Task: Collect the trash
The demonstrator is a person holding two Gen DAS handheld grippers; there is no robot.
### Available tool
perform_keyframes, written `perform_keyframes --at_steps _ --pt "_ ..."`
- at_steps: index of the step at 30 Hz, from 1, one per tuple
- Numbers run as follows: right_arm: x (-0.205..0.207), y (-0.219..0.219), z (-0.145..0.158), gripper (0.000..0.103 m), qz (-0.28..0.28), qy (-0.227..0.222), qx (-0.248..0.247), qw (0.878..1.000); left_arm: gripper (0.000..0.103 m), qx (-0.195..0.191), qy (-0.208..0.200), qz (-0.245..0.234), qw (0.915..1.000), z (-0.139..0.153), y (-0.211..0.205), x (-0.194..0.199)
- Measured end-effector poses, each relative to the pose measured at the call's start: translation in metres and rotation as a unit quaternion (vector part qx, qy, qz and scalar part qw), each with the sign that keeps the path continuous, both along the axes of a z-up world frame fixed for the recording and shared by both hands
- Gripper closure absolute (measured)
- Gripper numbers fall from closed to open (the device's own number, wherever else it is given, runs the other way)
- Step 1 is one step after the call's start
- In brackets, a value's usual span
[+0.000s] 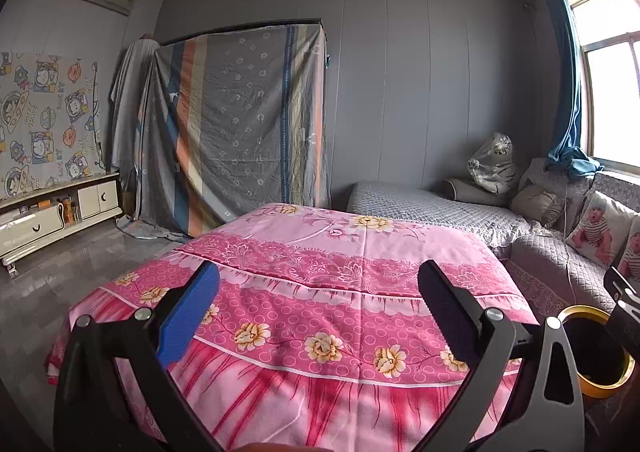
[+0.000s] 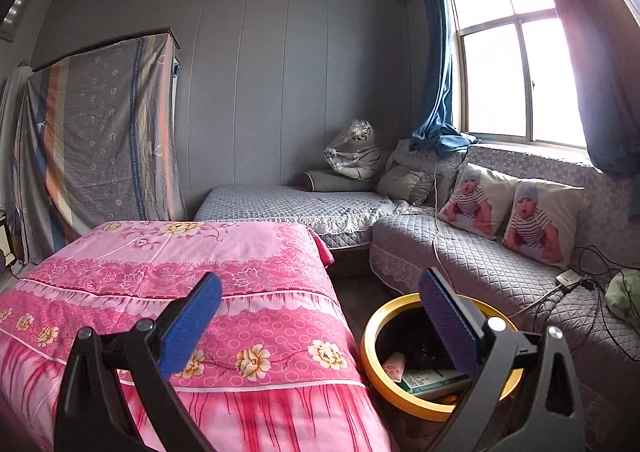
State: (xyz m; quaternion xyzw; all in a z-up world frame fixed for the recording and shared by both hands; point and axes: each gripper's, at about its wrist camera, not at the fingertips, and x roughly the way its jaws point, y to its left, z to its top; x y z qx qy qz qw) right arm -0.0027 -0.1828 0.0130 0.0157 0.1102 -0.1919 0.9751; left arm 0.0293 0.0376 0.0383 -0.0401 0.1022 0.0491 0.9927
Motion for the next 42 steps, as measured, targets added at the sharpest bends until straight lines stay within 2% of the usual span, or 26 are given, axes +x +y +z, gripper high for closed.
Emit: perform_keyframes --at_steps 8,20,42 --pt "-0.004 0.001 -0.015 0.008 0.004 0.011 0.007 1.0 0.008 0.003 -0.005 0.002 1.0 -0.01 -0.011 -0.008" --pt "-0.002 0.002 -0.025 0.008 0.003 0.021 0.014 1.0 0.008 -0.006 0.003 -0.006 1.0 -0.01 -0.012 -0.005" --pt "-0.001 0.001 -0.027 0.008 0.001 0.023 0.021 1.0 0.008 -0.003 0.007 -0.016 0.9998 -0.009 -0.018 -0.003"
